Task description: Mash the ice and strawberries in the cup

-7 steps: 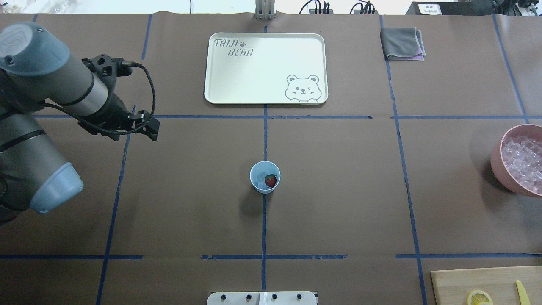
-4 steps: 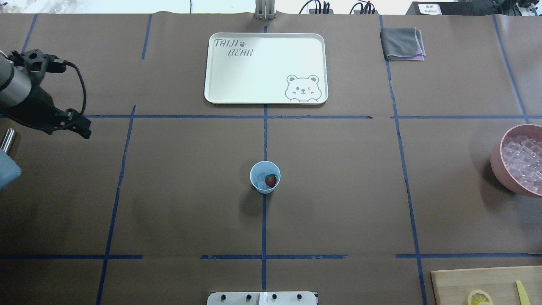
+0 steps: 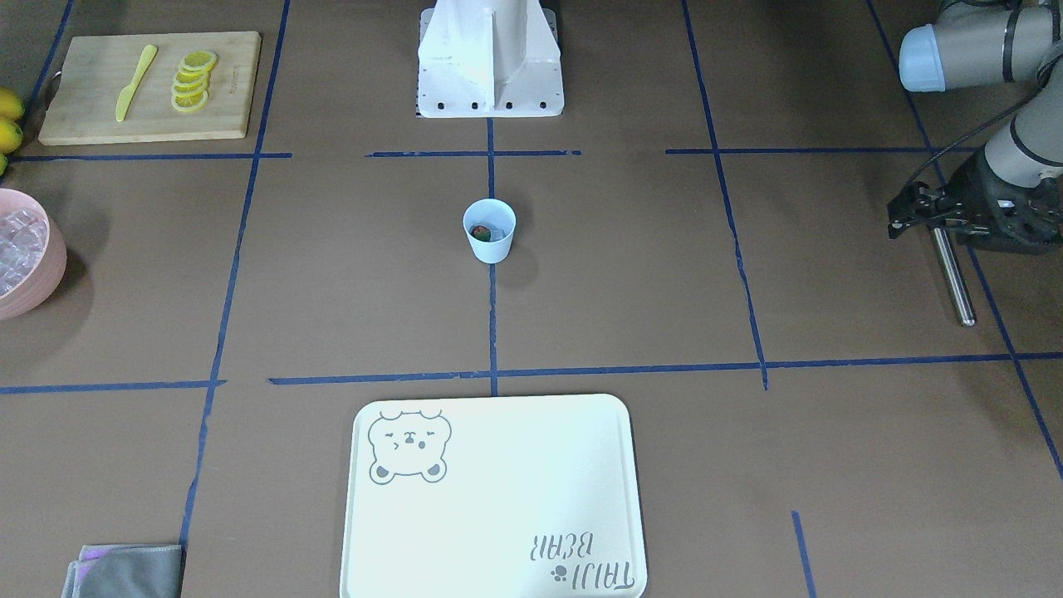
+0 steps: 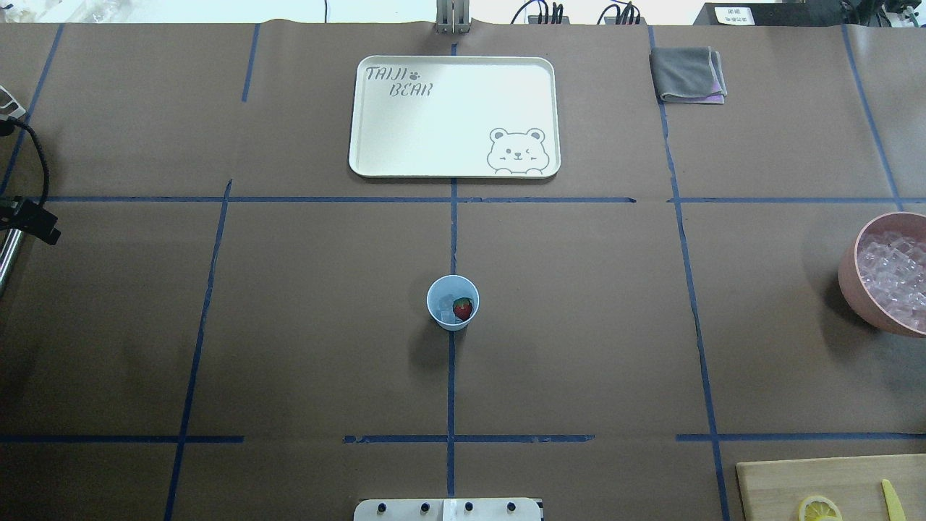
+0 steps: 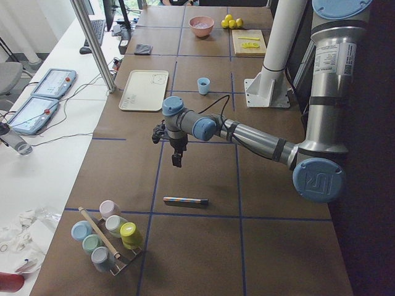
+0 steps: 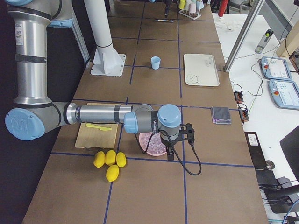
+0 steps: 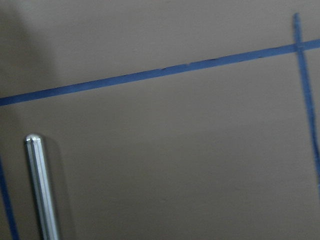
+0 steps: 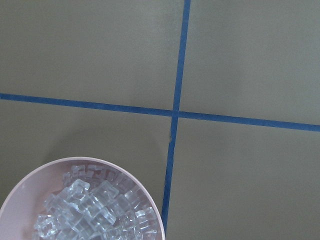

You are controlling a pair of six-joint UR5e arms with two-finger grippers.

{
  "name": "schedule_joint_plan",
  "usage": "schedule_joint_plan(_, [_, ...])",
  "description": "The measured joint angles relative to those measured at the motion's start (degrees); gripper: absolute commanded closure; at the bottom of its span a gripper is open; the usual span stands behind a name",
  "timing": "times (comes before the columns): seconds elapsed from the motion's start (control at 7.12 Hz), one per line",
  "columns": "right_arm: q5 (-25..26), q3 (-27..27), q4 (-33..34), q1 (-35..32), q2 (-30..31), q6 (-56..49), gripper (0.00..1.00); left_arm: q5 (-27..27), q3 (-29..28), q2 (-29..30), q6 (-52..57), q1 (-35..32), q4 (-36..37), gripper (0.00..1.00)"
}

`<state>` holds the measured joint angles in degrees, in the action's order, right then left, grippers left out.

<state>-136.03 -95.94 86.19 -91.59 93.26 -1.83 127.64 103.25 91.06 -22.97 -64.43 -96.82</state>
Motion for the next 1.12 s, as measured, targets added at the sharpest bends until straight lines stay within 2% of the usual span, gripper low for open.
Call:
schedule_joint_plan(0.28, [0.0, 0.0, -0.1, 0.0, -0.1, 0.4, 0.01, 0.0, -8.4, -0.7, -1.1, -1.8, -11.5, 0.00])
schedule_joint_plan(0.42, [-0.1, 0.0, -0.1, 0.1, -0.1, 0.5, 0.01, 0.0, -10.6, -1.8, -2.4, -2.2, -15.6, 0.00])
schedule_joint_plan(1.12, [-0.1, 0.0, -0.1, 0.1, -0.2, 0.6, 0.01, -0.4, -18.6, -2.8, -7.5, -2.1, -26.7, 0.00])
